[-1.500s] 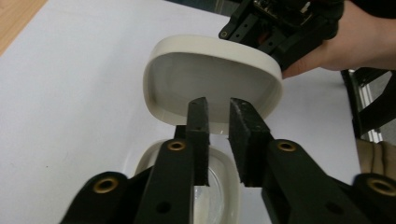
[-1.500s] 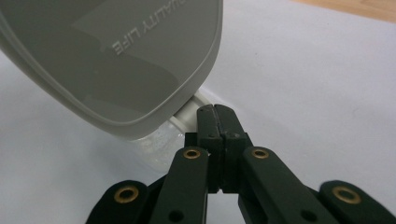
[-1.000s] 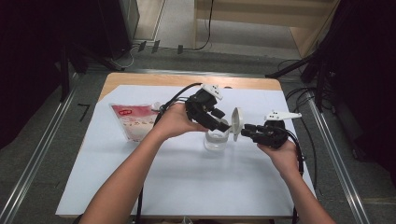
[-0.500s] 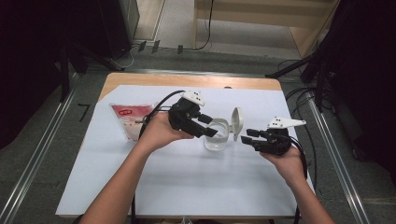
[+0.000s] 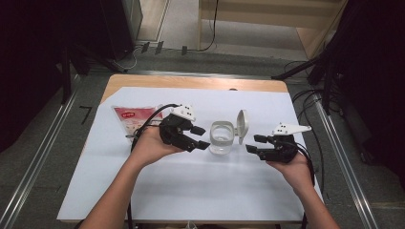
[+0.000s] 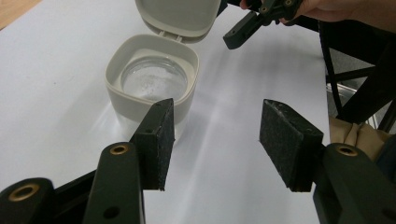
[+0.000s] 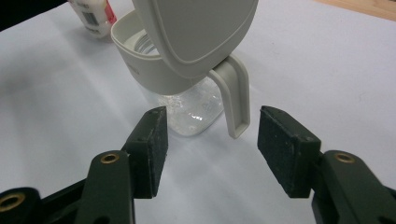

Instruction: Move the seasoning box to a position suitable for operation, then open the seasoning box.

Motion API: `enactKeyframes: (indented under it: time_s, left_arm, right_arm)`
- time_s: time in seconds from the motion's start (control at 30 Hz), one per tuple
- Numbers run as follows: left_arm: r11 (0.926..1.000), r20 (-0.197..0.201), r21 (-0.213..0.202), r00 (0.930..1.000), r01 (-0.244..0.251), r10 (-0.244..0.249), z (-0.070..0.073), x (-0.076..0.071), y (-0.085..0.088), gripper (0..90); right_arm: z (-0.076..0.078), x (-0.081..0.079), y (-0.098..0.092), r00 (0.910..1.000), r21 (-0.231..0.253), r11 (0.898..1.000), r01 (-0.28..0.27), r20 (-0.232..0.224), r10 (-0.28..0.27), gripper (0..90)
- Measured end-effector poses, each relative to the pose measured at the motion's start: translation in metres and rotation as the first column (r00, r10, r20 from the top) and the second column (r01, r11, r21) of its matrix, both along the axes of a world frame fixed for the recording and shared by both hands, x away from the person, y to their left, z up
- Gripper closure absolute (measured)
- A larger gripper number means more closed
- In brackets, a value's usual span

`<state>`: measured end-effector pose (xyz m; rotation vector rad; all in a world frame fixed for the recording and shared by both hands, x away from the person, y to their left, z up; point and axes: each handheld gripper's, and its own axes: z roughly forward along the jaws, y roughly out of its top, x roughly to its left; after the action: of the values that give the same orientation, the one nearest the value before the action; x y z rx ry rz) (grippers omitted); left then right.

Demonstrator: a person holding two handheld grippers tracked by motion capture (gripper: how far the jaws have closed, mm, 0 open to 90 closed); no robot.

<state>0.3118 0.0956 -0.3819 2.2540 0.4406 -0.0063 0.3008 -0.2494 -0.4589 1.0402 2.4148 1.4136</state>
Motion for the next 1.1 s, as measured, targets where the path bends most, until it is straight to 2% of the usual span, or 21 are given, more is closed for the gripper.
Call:
enactKeyframes:
  time_s: [0.2, 0.3, 0.4, 0.63, 0.97, 1.1]
  left_arm:
    - [0.9993, -0.007, -0.001, 0.9993, -0.036, 0.036, -0.006, -0.002, 0.017, 42.3]
    - [0.9983, -0.027, 0.008, 0.998, -0.057, 0.057, -0.008, -0.002, 0.028, 40.8]
    - [0.9979, -0.03, 0.012, 0.9975, -0.064, 0.064, -0.006, -0.002, 0.036, 40.8]
    - [0.994, -0.027, -0.006, 0.9937, -0.109, 0.109, 0.0, -0.005, 0.056, 40.3]
    - [0.9856, -0.027, 0.032, 0.9856, -0.166, 0.167, 0.003, -0.01, 0.09, 40.4]
    - [0.9795, -0.018, 0.025, 0.9795, -0.2, 0.2, 0.004, -0.01, 0.102, 40.4]
  right_arm:
    - [-0.002, 0.005, 0.001, 1.0, 0.0, 1.0, -0.002, -0.006, 0.002, 43.5]
    - [-0.004, 0.008, 0.001, 1.0, -0.001, 1.0, -0.002, -0.009, 0.002, 43.5]
    - [-0.003, 0.009, 0.002, 0.9999, 0.001, 1.0, -0.002, -0.014, 0.002, 43.6]
    - [-0.002, 0.012, 0.003, 0.9999, 0.001, 1.0, -0.007, -0.011, 0.007, 43.7]
    - [-0.002, 0.018, -0.001, 1.0, 0.004, 1.0, 0.007, -0.007, -0.007, 43.7]
    - [-0.002, 0.018, -0.002, 0.9999, 0.005, 1.0, 0.009, -0.012, -0.009, 43.8]
